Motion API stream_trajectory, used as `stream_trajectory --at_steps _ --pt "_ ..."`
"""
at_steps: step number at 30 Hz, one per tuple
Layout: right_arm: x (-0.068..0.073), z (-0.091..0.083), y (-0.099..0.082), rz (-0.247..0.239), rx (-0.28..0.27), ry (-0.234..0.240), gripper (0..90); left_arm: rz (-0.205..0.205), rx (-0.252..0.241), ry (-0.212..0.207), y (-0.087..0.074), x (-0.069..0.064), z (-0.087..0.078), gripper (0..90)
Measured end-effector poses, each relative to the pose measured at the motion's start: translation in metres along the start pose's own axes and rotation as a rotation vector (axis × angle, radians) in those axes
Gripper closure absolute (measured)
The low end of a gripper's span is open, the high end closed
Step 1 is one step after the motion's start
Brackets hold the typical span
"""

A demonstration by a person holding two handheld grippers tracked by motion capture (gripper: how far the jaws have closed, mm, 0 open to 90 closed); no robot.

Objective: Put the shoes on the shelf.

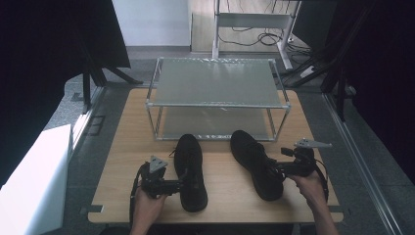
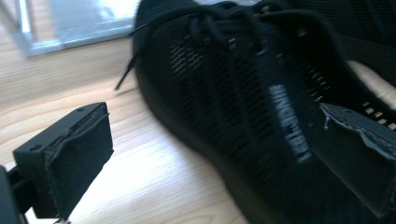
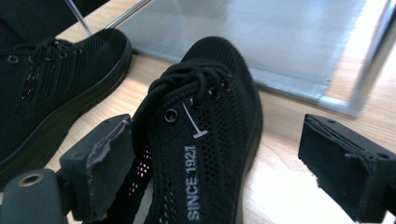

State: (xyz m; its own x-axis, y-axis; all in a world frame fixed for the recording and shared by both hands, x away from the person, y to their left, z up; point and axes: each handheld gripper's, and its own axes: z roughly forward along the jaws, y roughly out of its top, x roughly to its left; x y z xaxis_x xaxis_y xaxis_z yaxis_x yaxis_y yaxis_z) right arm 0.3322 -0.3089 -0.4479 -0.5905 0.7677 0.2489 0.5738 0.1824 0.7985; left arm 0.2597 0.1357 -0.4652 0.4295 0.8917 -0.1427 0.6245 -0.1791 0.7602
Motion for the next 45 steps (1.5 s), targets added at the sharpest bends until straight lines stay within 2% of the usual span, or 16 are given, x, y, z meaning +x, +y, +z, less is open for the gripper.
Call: stream_trajectory --at_steps 4,8,12,15,16,17,21,23,26,29,35,36,37,40,44,45 --pt "-0.002 0.01 -0.004 0.005 0.031 0.011 14.5 0.011 0.004 -0.001 0.004 -0.008 0.008 0.0" --pt "-0.004 0.021 -0.008 0.005 0.068 0.03 16.7 -0.013 0.0 -0.015 0.007 -0.008 0.017 0.0" --pt "-0.004 0.035 -0.008 0.016 0.081 0.036 22.0 -0.011 0.037 -0.001 0.012 -0.012 0.031 0.0" --pt "0.0 0.047 -0.01 -0.021 0.118 0.008 26.9 -0.012 0.054 0.018 0.012 -0.012 0.037 0.0" --pt "0.0 0.047 -0.01 -0.021 0.118 0.008 26.9 -0.018 0.059 0.023 0.013 -0.011 0.039 0.0" --pt "0.0 0.053 -0.011 -0.016 0.112 -0.026 29.6 -0.026 0.062 0.029 0.013 -0.01 0.042 0.0" --pt "-0.001 0.055 -0.011 0.013 0.121 -0.05 32.2 -0.021 0.085 0.057 0.015 -0.012 0.054 3.6" --pt "-0.002 0.058 -0.012 0.02 0.134 -0.076 39.3 -0.046 0.083 0.058 0.017 -0.011 0.058 13.3" --pt "0.001 0.058 -0.011 -0.023 0.146 -0.137 51.0 -0.033 0.083 0.082 0.017 -0.011 0.053 27.0" --pt "0.004 0.056 -0.01 -0.037 0.15 -0.182 62.3 -0.026 0.067 0.093 0.017 -0.006 0.046 48.4" --pt "0.005 0.052 -0.01 -0.029 0.122 -0.209 72.7 -0.032 0.032 0.108 0.016 0.006 0.037 74.3" --pt "0.005 0.052 -0.01 -0.029 0.122 -0.209 72.7 -0.032 0.032 0.108 0.016 0.006 0.037 75.9" --pt "0.001 0.049 -0.01 0.028 0.1 -0.177 72.8 -0.047 0.016 0.105 0.015 0.011 0.035 77.6" --pt "-0.001 0.048 -0.009 0.064 0.095 -0.17 73.2 -0.071 -0.006 0.077 0.013 0.017 0.034 78.9" --pt "0.0 0.047 -0.009 0.13 0.089 -0.161 74.0 -0.16 -0.048 0.018 0.007 0.032 0.03 80.7" --pt "0.0 0.047 -0.01 0.146 0.08 -0.156 74.0 -0.16 -0.048 0.018 0.007 0.032 0.03 80.9"
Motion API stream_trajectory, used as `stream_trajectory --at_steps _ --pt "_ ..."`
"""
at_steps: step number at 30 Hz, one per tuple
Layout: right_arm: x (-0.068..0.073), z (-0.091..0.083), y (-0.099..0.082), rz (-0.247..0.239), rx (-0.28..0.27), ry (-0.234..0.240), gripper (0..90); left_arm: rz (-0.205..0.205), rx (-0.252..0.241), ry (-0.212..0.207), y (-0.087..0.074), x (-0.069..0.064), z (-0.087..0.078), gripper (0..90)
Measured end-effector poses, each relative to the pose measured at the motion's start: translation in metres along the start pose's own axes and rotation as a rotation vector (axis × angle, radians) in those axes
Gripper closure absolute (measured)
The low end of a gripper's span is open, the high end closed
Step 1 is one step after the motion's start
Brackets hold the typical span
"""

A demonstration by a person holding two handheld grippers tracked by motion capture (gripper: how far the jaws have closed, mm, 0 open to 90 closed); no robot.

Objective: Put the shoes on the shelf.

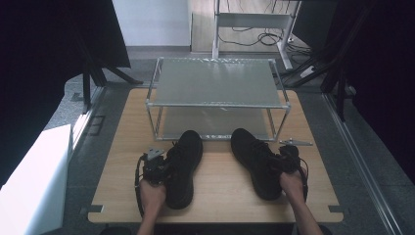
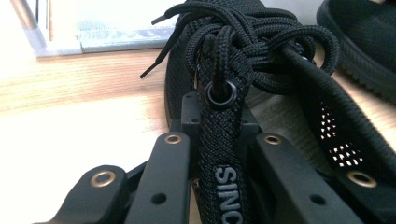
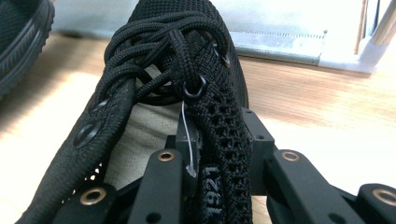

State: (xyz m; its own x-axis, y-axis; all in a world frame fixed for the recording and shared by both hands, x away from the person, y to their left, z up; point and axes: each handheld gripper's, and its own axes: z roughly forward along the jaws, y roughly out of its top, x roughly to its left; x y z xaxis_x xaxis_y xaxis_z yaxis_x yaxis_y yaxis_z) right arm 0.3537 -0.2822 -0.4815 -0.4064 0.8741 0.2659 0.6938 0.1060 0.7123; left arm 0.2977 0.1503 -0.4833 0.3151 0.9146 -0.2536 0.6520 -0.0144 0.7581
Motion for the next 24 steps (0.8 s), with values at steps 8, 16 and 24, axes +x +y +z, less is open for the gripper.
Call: stream_trajectory --at_steps 8,16,24 --pt "-0.001 0.003 -0.004 0.156 -0.038 0.132 74.1 -0.095 -0.033 -0.089 0.001 0.012 -0.003 81.9" --pt "0.008 0.001 -0.004 0.254 -0.085 0.242 73.9 -0.16 -0.058 -0.166 0.001 0.011 -0.007 82.0" --pt "0.012 -0.007 -0.009 0.337 -0.137 0.338 73.9 -0.205 -0.099 -0.246 0.003 0.005 -0.013 82.0"
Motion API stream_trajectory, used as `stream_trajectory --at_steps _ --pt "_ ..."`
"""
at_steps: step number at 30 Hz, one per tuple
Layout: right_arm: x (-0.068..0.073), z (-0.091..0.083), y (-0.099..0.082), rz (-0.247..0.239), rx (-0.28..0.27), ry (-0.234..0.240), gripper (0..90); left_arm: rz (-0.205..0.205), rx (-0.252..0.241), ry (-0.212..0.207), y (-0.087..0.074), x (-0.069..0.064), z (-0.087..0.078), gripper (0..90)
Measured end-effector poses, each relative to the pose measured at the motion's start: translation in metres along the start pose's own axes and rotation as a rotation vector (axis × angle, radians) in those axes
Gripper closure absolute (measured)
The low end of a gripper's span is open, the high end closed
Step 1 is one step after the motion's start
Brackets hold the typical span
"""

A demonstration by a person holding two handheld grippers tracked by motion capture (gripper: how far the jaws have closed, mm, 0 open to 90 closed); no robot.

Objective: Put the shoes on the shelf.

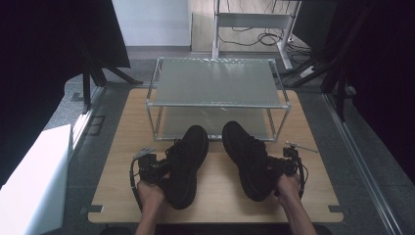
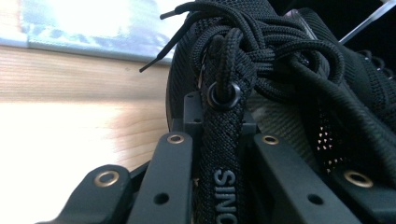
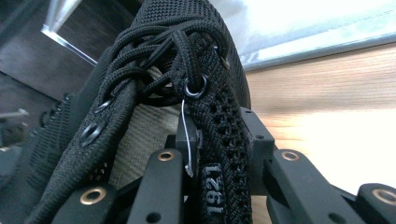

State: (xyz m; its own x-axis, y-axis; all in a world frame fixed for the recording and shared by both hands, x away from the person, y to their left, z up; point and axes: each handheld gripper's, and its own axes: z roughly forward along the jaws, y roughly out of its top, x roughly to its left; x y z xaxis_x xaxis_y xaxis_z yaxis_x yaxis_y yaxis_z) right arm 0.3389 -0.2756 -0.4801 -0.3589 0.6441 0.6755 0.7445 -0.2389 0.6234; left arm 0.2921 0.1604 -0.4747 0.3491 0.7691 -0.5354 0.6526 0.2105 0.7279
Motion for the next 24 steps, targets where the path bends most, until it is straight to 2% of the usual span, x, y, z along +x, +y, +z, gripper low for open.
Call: stream_trajectory --at_steps 3,4,6,14,20,24 --pt "0.005 -0.003 -0.001 0.033 -0.019 0.044 73.9 -0.013 -0.018 -0.028 0.001 -0.004 -0.002 82.0" --pt "0.005 -0.003 -0.001 0.033 -0.019 0.044 73.9 -0.012 -0.024 -0.029 0.002 -0.006 -0.003 82.0" --pt "0.009 -0.005 -0.002 0.048 -0.032 0.078 73.9 -0.013 -0.041 -0.036 0.003 -0.01 -0.004 82.0" --pt "0.02 -0.011 -0.005 0.075 -0.067 0.124 73.9 -0.023 -0.083 -0.078 0.008 -0.024 -0.014 81.9" --pt "0.029 -0.019 -0.007 0.09 -0.082 0.164 73.9 -0.04 -0.1 -0.106 0.011 -0.028 -0.021 81.9" --pt "0.038 -0.025 -0.005 0.089 -0.099 0.183 73.9 -0.028 -0.116 -0.121 0.017 -0.036 -0.026 81.8"
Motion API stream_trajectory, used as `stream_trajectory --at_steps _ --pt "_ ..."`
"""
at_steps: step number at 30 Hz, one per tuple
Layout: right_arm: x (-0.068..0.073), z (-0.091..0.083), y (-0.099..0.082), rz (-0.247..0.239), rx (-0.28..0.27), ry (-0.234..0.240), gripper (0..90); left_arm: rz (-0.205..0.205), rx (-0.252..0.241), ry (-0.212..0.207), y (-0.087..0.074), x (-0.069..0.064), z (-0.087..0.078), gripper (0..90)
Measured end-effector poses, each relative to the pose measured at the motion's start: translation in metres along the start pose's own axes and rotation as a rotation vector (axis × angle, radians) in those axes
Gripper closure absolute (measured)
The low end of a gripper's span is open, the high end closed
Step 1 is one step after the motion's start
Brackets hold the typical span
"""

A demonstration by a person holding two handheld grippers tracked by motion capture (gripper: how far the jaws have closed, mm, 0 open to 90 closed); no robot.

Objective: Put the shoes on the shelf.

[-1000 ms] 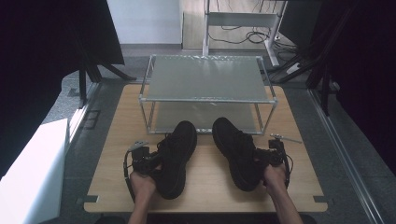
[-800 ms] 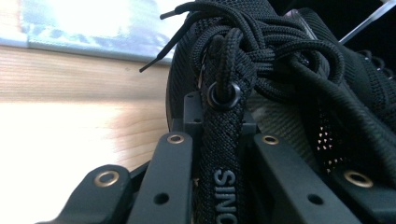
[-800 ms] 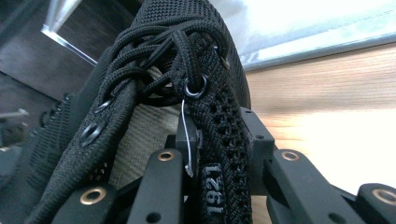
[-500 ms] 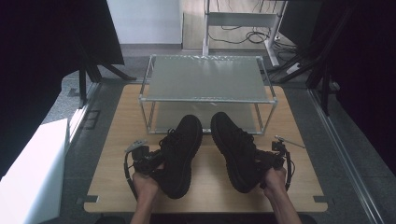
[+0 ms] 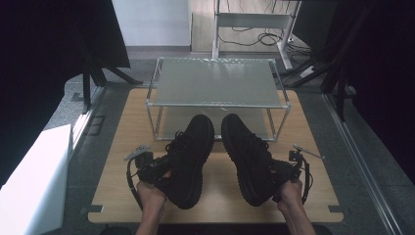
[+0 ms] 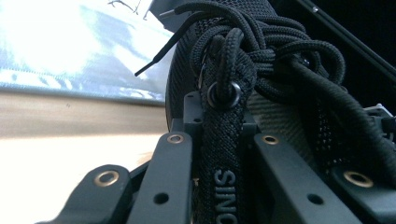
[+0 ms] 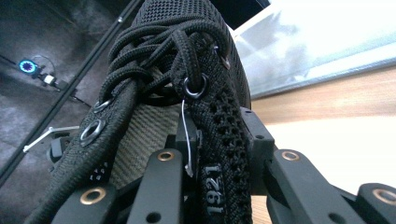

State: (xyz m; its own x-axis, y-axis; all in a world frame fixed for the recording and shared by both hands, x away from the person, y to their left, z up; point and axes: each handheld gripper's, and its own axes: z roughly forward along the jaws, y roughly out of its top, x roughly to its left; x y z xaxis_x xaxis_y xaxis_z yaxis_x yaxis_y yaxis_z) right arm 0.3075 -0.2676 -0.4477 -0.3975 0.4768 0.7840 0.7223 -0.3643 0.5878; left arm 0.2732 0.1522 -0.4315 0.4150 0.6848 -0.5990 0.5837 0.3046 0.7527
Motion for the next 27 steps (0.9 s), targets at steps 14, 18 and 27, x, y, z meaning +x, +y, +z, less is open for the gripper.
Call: stream_trajectory --at_steps 14,18,27 --pt "0.036 0.004 0.02 0.032 -0.06 0.043 73.9 -0.02 -0.064 -0.023 0.02 -0.018 -0.001 81.6" --pt "0.044 0.006 0.027 0.032 -0.074 0.049 73.8 -0.022 -0.076 -0.028 0.028 -0.023 0.0 81.6" --pt "0.059 0.015 0.05 0.029 -0.106 0.041 73.7 -0.046 -0.101 -0.032 0.053 -0.031 0.013 81.6"
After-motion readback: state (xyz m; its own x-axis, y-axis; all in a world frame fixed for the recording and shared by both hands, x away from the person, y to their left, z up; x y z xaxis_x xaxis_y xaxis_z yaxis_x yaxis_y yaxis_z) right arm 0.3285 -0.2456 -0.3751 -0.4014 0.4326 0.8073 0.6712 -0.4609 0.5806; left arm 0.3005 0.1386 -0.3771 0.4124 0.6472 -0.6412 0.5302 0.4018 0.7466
